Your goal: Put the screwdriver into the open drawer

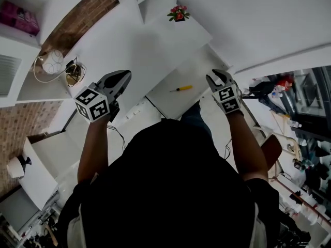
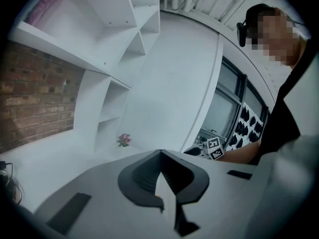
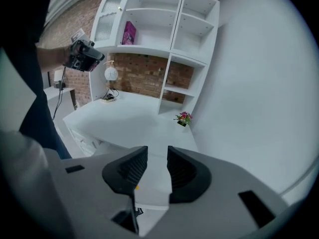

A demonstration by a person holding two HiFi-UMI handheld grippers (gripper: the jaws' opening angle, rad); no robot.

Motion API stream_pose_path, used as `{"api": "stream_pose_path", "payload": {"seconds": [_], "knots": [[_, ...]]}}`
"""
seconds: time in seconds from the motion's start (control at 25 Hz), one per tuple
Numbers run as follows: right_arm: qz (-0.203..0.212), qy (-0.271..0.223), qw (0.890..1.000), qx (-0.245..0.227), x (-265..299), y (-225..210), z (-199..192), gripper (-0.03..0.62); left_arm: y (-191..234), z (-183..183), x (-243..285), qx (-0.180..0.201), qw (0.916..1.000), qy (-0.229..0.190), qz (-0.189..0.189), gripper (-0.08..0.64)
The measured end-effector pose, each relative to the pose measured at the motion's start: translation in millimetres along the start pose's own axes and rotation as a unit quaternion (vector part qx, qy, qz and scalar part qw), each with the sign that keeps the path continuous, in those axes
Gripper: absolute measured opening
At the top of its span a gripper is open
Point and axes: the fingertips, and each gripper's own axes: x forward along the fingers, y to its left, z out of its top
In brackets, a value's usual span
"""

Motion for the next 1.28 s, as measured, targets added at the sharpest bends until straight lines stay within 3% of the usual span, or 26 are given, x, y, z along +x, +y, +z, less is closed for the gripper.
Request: {"api": "stream_pose_path", "payload": {"seconds": [0.6, 1.28], "knots": [[-0.064, -0.076, 0.993, 0.065, -77, -15, 35, 0.109, -25, 17, 26, 0.037, 0.9983, 0.014, -0.044, 0.017], [-0.088, -0.104, 0.973, 0.188, -128, -25, 15, 0.106, -46, 26, 50, 0.046, 0.9955, 0.023, -0.08, 0.017]]}}
